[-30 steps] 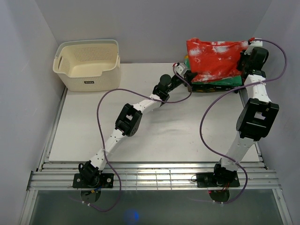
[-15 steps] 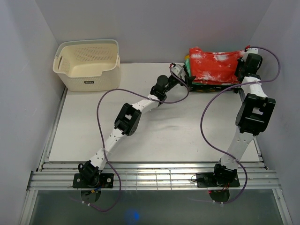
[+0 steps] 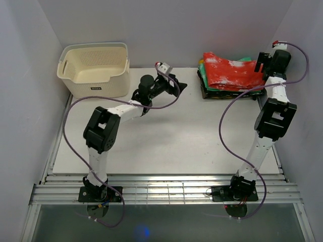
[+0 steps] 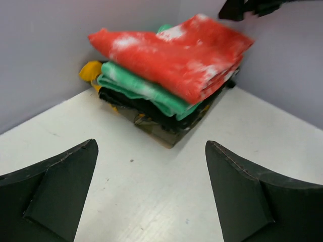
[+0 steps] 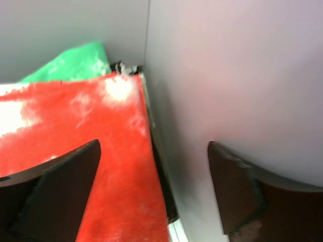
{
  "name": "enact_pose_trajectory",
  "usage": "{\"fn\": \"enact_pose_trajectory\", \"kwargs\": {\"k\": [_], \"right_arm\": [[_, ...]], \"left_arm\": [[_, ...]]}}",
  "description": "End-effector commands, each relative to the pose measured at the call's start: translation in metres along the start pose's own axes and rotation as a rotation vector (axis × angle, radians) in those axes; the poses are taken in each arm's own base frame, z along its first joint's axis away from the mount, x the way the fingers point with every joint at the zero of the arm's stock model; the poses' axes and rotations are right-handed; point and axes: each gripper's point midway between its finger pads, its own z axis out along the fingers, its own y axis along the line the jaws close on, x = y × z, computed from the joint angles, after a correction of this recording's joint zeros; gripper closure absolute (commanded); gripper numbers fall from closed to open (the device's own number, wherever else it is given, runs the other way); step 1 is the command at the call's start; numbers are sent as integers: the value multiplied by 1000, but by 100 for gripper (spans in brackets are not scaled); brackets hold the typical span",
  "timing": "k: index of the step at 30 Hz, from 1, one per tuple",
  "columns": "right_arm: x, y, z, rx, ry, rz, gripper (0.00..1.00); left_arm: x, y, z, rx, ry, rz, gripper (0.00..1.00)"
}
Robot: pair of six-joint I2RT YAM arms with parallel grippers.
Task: Fold and stack the trousers
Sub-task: Neatly place the folded trousers to the corner
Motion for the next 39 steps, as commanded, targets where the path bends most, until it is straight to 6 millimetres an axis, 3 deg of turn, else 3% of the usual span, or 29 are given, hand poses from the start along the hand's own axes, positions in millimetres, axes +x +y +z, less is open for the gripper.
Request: {"fn": "enact_pose_trajectory", "kwargs": {"k": [1,2,4,5,6,7,8,9,10,11,13,14,15,16,17,18,21,23,25,26,27,29,30,32,33,34,39], "right_arm": [[-52,-13,-7,44,-115,-12,6],[-54,-13,-9,42,-114,-11,2],[-59,-10,-16,22,-118,-11,5],[-56,-3,-20,-18,-99,-13,5],[-63,2,-30,-47,-100,-22,6],[-59,5,-35,-62,-83,-29,6],[-60,20,-42,-134,-78,-42,8],[-63,25,-58,-165,-59,-71,10],[-55,33,-66,-202,-29,-84,10],[-53,47,-76,-272,-19,-97,10],[-60,57,-109,-319,-9,-142,10],[-50,66,-119,-357,18,-157,10],[-66,65,-143,-369,-14,-183,10],[-66,69,-168,-409,-11,-193,10],[-52,74,-169,-435,24,-192,10],[-64,75,-191,-448,-7,-197,10],[-37,87,-235,-546,68,-190,10],[1,108,-276,-732,151,-256,10],[25,118,-298,-812,220,-259,10],[43,124,-312,-856,284,-265,10],[62,127,-322,-880,335,-264,10],[85,132,-339,-909,399,-283,10],[107,134,-346,-924,456,-282,10],[122,139,-358,-939,472,-325,10],[129,141,-361,-942,483,-339,10],[148,146,-368,-954,525,-365,10],[172,159,-384,-973,559,-399,10]], "left_arm": [[-69,-26,-48,38,-12,-70,2],[-91,-29,-63,30,-30,-72,2],[-72,-30,-86,13,63,-139,2],[-86,-29,-97,-2,60,-153,2],[-84,-25,-104,-26,89,-190,2],[-68,-23,-114,-53,181,-260,2],[-65,-20,-120,-61,225,-308,2],[-75,-16,-118,-78,254,-323,2],[-46,-16,-133,-127,414,-399,2],[-41,-8,-139,-148,470,-398,2],[-26,2,-156,-199,566,-418,2],[-32,13,-169,-195,542,-418,2],[-48,12,-179,-174,504,-406,2],[-47,17,-194,-133,510,-420,2],[-49,24,-201,-157,519,-436,2],[-39,25,-214,-172,581,-458,2],[-22,43,-242,-242,699,-499,2],[-14,53,-264,-285,729,-513,2],[-9,61,-284,-326,719,-494,2],[-19,63,-297,-356,685,-464,2],[-3,59,-311,-376,715,-468,2],[-5,59,-329,-425,716,-370,2],[9,54,-340,-437,745,-369,2],[4,49,-354,-463,735,-303,2],[14,44,-362,-464,753,-298,2],[14,42,-366,-469,753,-283,2],[14,36,-382,-497,755,-228,2]]}}
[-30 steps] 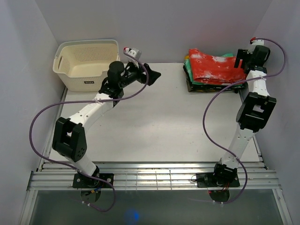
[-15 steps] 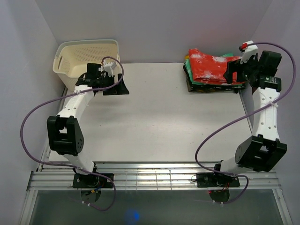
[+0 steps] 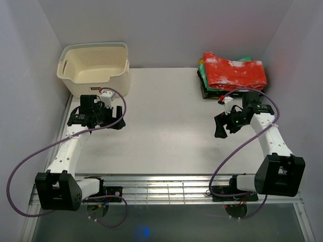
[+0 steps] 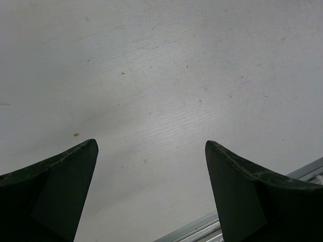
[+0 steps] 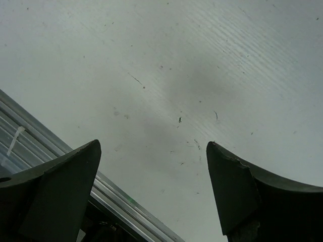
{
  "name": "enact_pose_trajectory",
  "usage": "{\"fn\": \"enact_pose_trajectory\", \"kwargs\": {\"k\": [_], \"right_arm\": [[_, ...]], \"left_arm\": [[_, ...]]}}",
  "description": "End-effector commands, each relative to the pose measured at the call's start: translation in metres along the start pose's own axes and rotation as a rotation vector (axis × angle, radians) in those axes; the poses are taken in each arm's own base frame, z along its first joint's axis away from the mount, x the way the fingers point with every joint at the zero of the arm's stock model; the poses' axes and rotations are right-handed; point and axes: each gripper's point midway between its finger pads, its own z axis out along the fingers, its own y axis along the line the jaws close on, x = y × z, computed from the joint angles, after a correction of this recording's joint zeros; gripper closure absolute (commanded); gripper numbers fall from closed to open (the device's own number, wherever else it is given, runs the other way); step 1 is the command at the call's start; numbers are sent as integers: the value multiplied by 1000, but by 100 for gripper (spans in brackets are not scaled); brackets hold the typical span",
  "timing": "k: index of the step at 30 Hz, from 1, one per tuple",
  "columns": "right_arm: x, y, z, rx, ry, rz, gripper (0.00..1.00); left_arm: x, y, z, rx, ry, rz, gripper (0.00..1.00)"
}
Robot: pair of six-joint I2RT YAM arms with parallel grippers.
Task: Fold and stack the trousers
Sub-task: Neatly place the folded trousers to the corner
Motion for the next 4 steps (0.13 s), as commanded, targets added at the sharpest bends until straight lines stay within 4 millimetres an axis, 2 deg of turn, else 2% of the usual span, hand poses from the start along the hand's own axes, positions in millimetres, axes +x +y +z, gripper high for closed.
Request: {"fn": "enact_pose_trajectory", "kwargs": {"k": [1,4], "right_arm": [[-4,9,-4,21,-21,-55,10],[-2,12,-4,20,-26,-49,10]], "left_arm": [[2,6,-7,-44,-19,61,2],[-2,1,-11,-22,-37,80,2]]}}
